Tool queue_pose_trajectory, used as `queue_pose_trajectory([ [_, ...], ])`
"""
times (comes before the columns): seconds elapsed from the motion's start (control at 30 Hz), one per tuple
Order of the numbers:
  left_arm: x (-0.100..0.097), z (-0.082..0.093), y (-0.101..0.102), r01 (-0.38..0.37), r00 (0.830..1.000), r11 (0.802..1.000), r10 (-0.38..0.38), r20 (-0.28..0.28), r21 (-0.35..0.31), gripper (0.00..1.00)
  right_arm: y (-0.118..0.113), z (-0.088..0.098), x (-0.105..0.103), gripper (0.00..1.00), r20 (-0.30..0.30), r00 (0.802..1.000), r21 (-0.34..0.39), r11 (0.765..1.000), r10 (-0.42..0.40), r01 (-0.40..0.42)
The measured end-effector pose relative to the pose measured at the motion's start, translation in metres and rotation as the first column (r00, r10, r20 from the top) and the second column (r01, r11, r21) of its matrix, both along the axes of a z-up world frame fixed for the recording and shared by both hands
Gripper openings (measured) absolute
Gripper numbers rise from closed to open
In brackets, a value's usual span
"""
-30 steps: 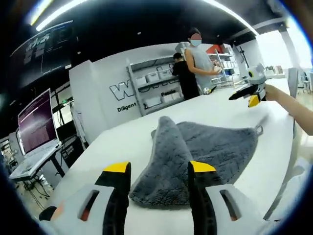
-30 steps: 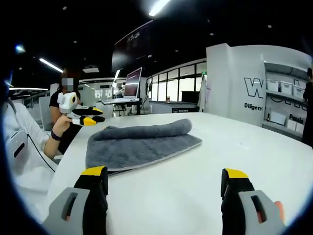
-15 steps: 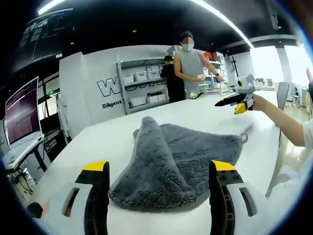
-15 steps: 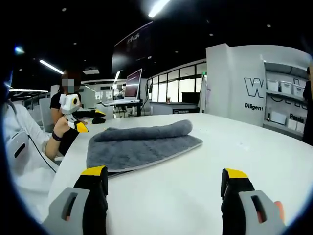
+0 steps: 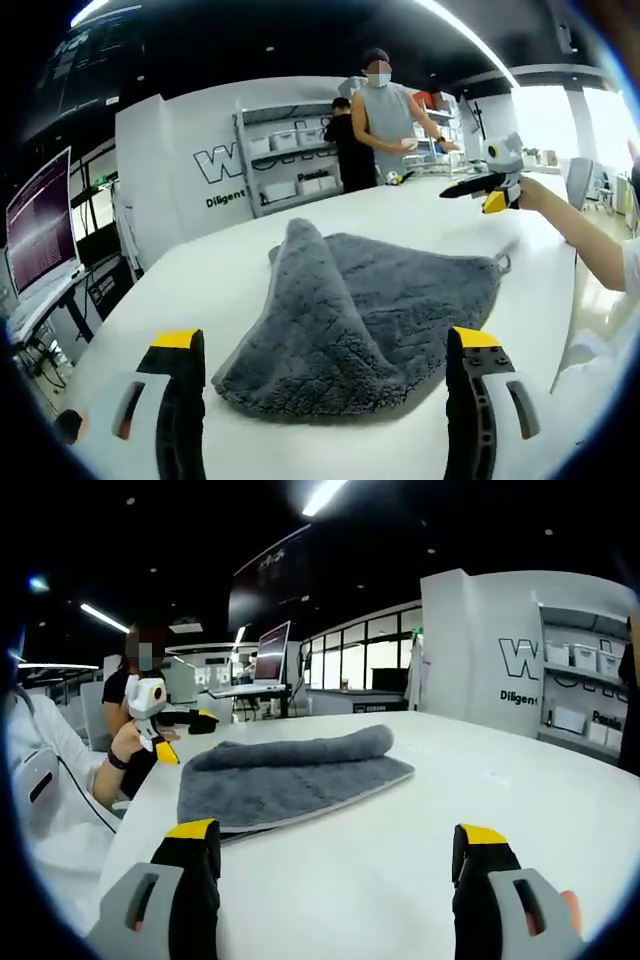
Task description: Open the folded towel by lifting each exposed corner and separating the folded layers until the towel lies flat within the target outline without major curled edges
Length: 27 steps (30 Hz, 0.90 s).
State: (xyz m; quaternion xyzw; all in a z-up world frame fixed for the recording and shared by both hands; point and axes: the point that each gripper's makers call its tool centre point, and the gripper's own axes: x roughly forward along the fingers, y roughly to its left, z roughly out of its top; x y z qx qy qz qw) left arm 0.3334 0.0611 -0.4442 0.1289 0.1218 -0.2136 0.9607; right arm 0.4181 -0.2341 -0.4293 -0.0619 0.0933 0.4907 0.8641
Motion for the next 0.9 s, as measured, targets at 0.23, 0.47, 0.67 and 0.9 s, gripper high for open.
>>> queue_pose_trajectory([
  [0.23,0.001,-0.008,-0.005,0.017,1.000,1.000,-0.017,-0.019,0.008,0.99,-0.001,0.000,0.000,0.99,-0.001,1.000,0.003,1.000,-0.002,0.002],
  [0.47,-0.001,-0.012,-0.004,0.016,0.999,0.999,-0.016,-0.029,0.028,0.99,0.003,-0.003,-0.006,0.99,-0.001,1.000,-0.001,1.000,-0.001,0.001],
  [0.67,-0.001,-0.012,-0.001,0.009,1.000,1.000,-0.008,-0.028,0.021,0.99,0.004,-0.003,-0.008,0.99,0.002,1.000,0.000,1.000,-0.006,0.006],
  [0.9,-0.001,-0.016,-0.001,0.015,0.999,1.000,-0.014,-0.038,0.022,0.99,0.007,-0.004,-0.012,0.99,0.002,1.000,0.002,1.000,-0.007,0.007],
])
